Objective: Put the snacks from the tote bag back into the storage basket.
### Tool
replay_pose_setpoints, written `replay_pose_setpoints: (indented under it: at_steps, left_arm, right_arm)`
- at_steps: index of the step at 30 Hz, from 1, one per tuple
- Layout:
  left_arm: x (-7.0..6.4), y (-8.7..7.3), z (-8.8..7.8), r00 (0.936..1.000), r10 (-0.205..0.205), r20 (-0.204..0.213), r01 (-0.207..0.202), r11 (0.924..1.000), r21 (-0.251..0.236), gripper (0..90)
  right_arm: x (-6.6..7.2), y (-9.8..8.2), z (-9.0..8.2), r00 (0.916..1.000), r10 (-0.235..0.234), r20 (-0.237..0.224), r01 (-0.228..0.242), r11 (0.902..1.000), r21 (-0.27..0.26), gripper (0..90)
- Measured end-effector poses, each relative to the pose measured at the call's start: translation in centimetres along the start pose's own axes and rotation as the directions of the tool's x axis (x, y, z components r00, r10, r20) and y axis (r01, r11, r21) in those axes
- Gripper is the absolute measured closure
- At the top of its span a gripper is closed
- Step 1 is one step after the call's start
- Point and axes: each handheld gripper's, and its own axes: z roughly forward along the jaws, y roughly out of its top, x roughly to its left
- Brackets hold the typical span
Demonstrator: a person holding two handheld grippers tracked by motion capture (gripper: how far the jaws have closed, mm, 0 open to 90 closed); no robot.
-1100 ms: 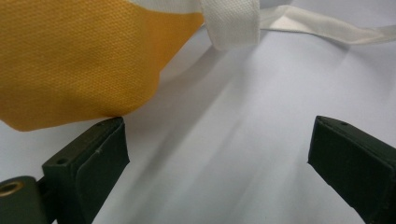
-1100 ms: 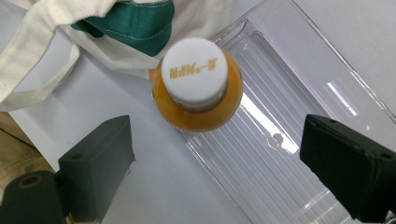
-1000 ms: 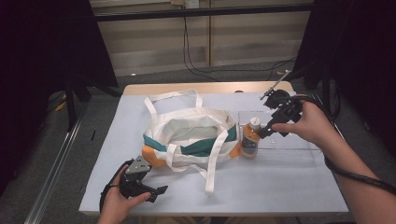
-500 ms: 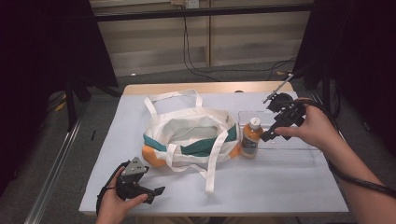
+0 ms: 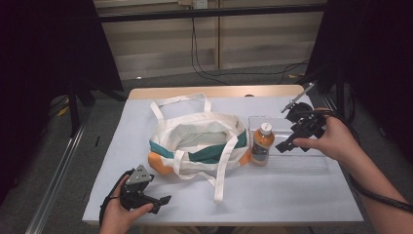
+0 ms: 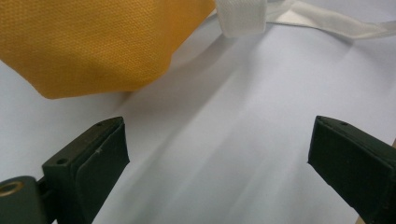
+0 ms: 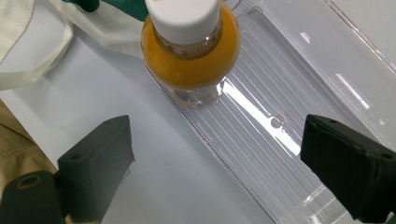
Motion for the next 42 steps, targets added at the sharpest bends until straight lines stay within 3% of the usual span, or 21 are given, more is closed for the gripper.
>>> replay_pose_setpoints:
  at_steps: [18, 21, 23, 36, 39, 42]
  left_arm:
    - [0.1, -0.1, -0.1, 0.9999, 0.009, -0.013, -0.009, 0.9999, 0.006, 4.7]
    - [0.1, -0.2, 0.0, 1.0000, -0.008, -0.001, 0.008, 0.9999, -0.011, 4.7]
    - [0.1, -0.1, -0.1, 1.0000, -0.007, -0.004, 0.007, 1.0000, 0.005, 4.7]
    - [0.1, -0.2, 0.0, 0.9999, 0.001, -0.011, -0.001, 1.0000, -0.009, 4.7]
    - [0.1, -0.2, 0.0, 0.9999, 0.002, -0.011, -0.002, 1.0000, -0.008, 4.8]
    - [0.1, -0.2, 0.0, 1.0000, -0.008, -0.002, 0.008, 0.9999, -0.008, 4.7]
  right_arm:
    - [0.7, -1.7, 0.6, 1.0000, 0.005, -0.002, -0.005, 0.9997, -0.023, 9.2]
    - [0.8, -2.0, 0.6, 0.9999, 0.002, 0.015, -0.002, 0.9999, -0.016, 9.2]
    - [0.7, -2.3, 0.7, 0.9998, -0.006, 0.018, 0.007, 0.9997, -0.022, 9.2]
    - [1.0, -3.4, 1.2, 0.9999, -0.011, 0.006, 0.011, 0.9996, -0.025, 9.2]
    - [1.2, -3.6, 1.4, 1.0000, 0.006, -0.001, -0.006, 0.9998, -0.021, 9.2]
    - [1.1, -3.7, 1.6, 0.9999, -0.009, -0.006, 0.009, 0.9994, -0.033, 9.2]
